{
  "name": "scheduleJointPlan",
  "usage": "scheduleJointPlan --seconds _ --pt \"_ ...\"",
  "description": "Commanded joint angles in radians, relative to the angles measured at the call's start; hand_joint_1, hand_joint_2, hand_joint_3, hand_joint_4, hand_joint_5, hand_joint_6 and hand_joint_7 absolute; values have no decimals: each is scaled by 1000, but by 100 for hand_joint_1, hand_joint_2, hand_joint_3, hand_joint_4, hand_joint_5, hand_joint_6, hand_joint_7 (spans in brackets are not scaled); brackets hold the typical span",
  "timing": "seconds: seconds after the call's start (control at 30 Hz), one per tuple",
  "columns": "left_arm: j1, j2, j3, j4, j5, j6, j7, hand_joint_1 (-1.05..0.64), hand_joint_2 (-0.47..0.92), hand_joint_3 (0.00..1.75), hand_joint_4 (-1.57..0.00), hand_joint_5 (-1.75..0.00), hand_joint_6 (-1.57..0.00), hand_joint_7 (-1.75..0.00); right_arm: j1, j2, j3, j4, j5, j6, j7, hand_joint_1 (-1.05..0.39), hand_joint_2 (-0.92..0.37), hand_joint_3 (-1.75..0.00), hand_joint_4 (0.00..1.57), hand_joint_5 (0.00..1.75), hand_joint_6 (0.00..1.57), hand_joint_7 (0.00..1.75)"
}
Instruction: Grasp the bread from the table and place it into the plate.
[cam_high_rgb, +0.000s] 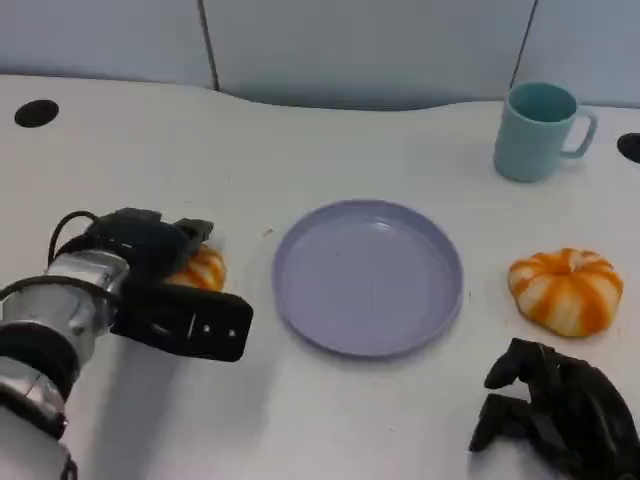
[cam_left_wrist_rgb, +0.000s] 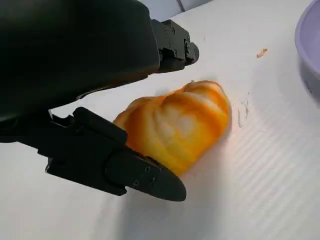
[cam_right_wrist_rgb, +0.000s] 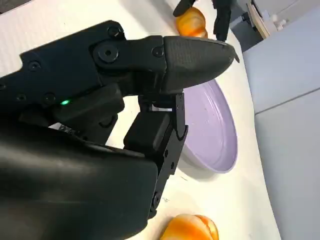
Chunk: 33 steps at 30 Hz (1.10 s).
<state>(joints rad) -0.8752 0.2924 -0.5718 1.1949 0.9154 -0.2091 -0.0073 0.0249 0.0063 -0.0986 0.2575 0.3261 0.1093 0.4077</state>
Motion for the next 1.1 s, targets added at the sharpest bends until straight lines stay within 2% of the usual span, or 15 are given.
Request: scheduleJointPlan --seconds 0.03,0.23,0.47,0.8,0.93,1.0,1.1 --pt "-46 -21 -32 66 -5 11 46 -63 79 0 0 0 -2 -1 15 -21 -11 -1 4 25 -5 -43 -92 -45 121 114 110 109" --pt "-76 -54 -38 132 -34 32 16 -62 80 1 0 0 -2 0 22 -27 -14 -17 11 48 -3 -44 -92 -43 121 115 109 112" --pt "-82 -56 -42 161 -67 34 -75 -58 82 1 0 0 -4 -1 41 -35 -12 -39 8 45 -1 -43 -92 -45 117 119 107 115" --pt "-60 -72 -62 168 -81 82 -67 -55 81 1 -7 -3 -8 -2 57 -43 -21 -47 22 36 20 -43 -92 -48 118 119 106 116" --pt "-25 -75 -69 166 -76 73 42 -31 85 1 -20 -8 -23 -7 64 -47 -22 -59 22 37 12 -44 -92 -47 119 119 108 115" --pt "-12 -73 -69 167 -78 63 88 -22 90 3 -34 -8 -45 -5 66 -48 -26 -63 32 46 14 -44 -92 -46 119 119 108 115" --pt "1 -71 -63 169 -86 53 144 -23 92 11 -57 -15 -64 -7 71 -51 -25 -69 30 47 10 -44 -92 -47 119 119 108 115"
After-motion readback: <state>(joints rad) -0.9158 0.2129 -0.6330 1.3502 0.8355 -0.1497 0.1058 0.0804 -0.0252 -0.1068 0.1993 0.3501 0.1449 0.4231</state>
